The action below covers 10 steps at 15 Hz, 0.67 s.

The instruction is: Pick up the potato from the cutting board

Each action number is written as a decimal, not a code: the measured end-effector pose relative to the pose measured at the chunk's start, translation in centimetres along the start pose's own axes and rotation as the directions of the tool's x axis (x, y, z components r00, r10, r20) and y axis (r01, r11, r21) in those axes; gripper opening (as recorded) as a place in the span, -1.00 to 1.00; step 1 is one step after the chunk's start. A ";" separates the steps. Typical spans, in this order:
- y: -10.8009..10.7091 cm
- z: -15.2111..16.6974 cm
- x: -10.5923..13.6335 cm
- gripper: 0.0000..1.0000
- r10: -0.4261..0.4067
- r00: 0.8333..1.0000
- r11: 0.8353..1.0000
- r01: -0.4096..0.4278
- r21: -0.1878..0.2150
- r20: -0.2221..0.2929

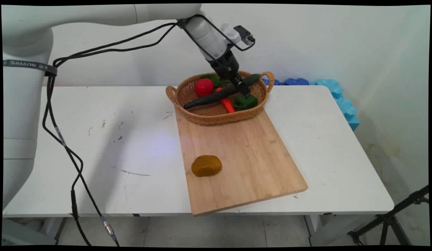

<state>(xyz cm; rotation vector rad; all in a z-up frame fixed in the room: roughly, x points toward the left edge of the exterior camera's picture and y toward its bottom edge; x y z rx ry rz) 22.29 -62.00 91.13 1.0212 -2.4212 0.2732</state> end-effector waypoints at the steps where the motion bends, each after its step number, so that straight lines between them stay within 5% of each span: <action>1: 0.1 -0.3 0.0 1.00 0.004 1.000 1.000 -0.004 -0.002 -0.010; 5: 0.6 -3.4 0.2 1.00 0.017 0.997 1.000 -0.018 -0.013 -0.076; 10: 2.2 -12.1 -1.0 1.00 0.042 0.981 0.998 -0.051 -0.040 -0.189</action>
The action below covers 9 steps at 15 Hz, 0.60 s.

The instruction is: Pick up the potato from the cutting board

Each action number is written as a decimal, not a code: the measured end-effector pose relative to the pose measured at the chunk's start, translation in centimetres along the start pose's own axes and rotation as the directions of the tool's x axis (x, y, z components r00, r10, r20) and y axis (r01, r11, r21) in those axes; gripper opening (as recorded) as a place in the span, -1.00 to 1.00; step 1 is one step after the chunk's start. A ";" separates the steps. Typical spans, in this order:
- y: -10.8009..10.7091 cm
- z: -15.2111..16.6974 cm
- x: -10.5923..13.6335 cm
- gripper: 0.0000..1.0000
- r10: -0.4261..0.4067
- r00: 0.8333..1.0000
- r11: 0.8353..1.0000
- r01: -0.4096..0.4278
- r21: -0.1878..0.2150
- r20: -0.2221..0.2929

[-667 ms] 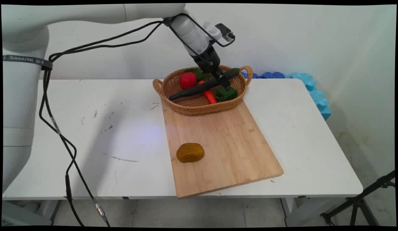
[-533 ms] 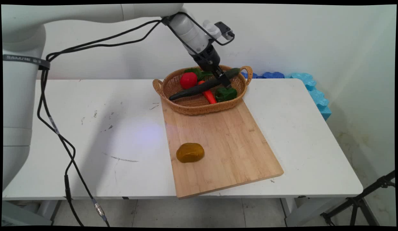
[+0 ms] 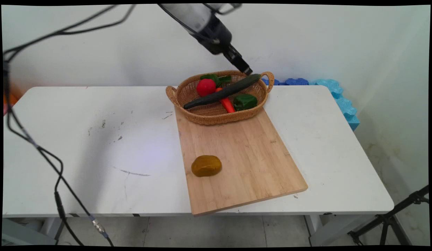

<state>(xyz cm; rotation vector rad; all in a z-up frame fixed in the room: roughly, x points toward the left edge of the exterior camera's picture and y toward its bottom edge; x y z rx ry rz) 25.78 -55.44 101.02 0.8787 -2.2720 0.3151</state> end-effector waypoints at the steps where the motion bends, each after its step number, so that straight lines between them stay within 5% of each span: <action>1: 0.5 -2.1 -0.2 1.00 0.007 1.000 1.000 -0.007 -0.009 -0.021; 9: 4.0 -16.7 -5.5 1.00 0.045 0.991 0.993 -0.058 -0.102 -0.123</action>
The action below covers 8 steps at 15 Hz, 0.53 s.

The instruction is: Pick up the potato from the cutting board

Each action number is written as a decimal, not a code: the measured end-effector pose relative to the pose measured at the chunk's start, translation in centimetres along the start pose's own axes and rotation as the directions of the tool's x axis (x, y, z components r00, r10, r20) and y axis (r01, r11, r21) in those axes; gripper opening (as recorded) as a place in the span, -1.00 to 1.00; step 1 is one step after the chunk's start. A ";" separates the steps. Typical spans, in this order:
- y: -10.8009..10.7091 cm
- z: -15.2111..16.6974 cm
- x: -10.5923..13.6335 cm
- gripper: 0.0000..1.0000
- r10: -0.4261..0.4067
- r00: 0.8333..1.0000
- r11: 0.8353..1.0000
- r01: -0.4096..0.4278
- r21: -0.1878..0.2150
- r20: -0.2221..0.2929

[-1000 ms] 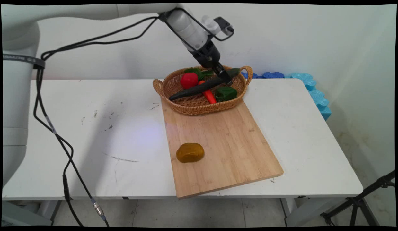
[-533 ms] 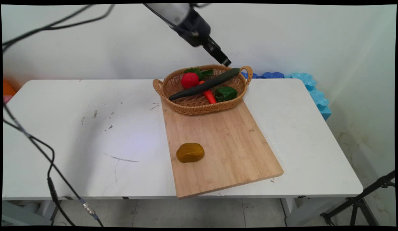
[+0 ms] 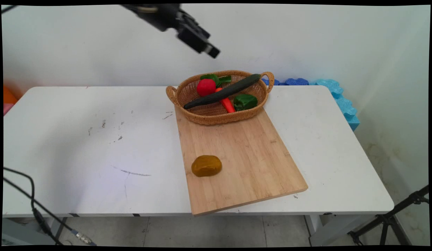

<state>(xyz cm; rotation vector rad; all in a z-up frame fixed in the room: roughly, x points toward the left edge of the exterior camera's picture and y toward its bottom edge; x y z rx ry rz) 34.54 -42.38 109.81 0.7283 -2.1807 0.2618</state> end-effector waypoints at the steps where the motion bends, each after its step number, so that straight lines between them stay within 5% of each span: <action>1: 0.6 -1.5 -1.0 1.00 0.009 1.000 1.000 -0.009 -0.014 -0.004; 8: 3.7 -9.3 -9.8 1.00 0.031 0.999 0.997 -0.030 -0.072 0.014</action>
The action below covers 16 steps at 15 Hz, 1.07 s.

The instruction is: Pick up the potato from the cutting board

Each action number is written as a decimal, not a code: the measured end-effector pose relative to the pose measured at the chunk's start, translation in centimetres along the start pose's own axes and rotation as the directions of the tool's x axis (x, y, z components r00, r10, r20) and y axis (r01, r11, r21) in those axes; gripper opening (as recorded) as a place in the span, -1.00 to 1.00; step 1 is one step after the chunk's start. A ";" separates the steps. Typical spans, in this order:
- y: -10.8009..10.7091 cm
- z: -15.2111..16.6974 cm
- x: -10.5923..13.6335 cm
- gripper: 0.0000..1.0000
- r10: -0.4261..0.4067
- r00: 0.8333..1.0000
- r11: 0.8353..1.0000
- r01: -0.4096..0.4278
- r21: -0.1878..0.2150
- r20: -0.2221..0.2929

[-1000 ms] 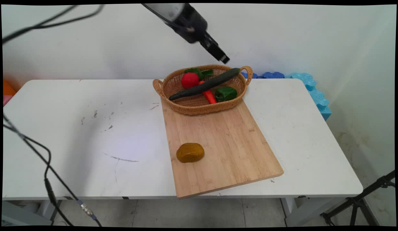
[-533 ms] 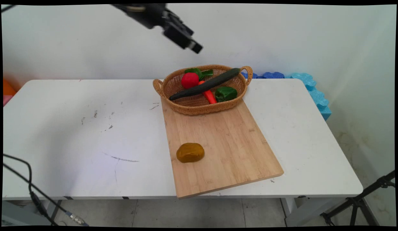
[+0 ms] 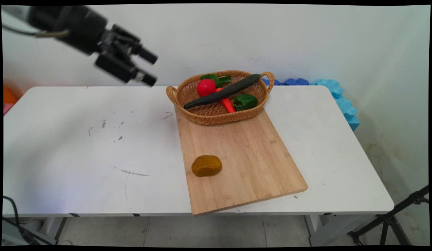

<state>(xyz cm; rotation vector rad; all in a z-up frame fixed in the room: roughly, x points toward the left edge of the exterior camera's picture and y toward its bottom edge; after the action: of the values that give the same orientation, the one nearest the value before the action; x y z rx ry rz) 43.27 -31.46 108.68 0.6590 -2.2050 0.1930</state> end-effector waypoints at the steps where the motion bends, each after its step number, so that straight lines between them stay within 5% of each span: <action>1: 0.5 -0.8 -1.3 1.00 0.000 1.000 1.000 0.000 -0.003 0.007; 8: 2.7 -3.4 -7.9 1.00 -0.005 0.999 1.000 0.005 0.008 0.037; 16: 3.4 -4.1 -10.8 1.00 -0.017 0.999 0.999 0.015 0.041 0.042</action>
<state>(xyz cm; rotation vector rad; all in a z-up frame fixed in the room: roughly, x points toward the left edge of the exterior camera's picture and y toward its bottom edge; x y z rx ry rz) 50.11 -22.90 103.59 0.7091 -2.2409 0.2179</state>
